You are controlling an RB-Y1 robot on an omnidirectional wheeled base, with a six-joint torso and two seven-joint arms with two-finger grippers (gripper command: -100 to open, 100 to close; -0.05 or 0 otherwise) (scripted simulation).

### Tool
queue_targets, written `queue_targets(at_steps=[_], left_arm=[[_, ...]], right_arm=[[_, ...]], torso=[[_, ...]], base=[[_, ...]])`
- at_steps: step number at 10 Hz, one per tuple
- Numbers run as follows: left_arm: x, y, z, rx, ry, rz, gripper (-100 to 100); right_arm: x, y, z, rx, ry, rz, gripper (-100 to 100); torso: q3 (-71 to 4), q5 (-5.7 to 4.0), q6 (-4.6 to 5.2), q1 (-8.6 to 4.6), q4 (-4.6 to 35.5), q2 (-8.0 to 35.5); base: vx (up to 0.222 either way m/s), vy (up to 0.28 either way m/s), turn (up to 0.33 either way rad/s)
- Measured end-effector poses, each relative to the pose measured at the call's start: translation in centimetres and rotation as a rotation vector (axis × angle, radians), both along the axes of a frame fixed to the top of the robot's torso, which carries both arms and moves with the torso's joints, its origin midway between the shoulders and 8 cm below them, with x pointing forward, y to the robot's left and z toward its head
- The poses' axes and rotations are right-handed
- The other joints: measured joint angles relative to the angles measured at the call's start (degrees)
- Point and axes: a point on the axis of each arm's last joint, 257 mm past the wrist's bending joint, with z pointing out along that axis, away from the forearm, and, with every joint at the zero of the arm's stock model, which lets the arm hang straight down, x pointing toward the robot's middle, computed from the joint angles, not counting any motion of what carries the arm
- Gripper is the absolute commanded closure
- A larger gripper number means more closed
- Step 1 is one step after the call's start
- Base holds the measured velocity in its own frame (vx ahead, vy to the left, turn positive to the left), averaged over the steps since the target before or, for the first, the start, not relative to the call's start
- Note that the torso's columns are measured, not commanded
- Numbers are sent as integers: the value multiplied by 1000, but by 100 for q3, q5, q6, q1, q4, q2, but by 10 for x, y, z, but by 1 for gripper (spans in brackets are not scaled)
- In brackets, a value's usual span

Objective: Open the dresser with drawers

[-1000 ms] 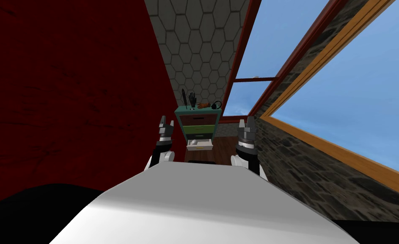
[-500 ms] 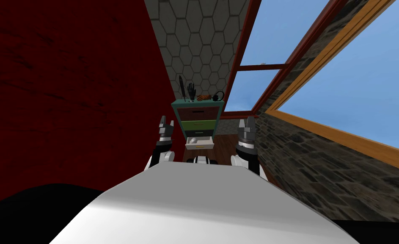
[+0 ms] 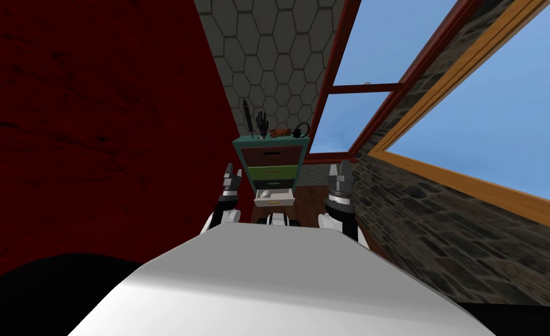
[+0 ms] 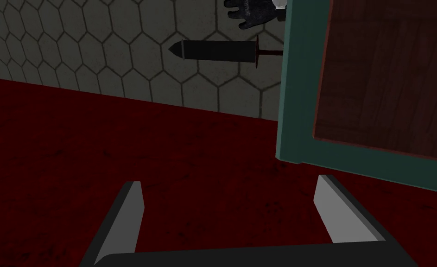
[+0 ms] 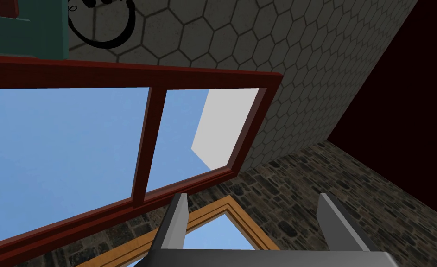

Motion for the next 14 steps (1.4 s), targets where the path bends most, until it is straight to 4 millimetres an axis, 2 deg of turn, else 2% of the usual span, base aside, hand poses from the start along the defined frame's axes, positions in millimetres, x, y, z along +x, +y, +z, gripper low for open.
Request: queue_targets(at_steps=[9, 14], left_arm=[[19, 12, -82, 59, 109, 0, -100], [20, 21, -135, 86, 171, 6, -100]], right_arm=[[0, 0, 0, 0, 0, 0, 0], [0, 0, 0, 0, 0, 0, 0]], torso=[[-2, 2, 0, 7, 0, -2], [-5, 1, 0, 4, -1, -6]], base=[[88, -27, -6], [100, -27, -5]])
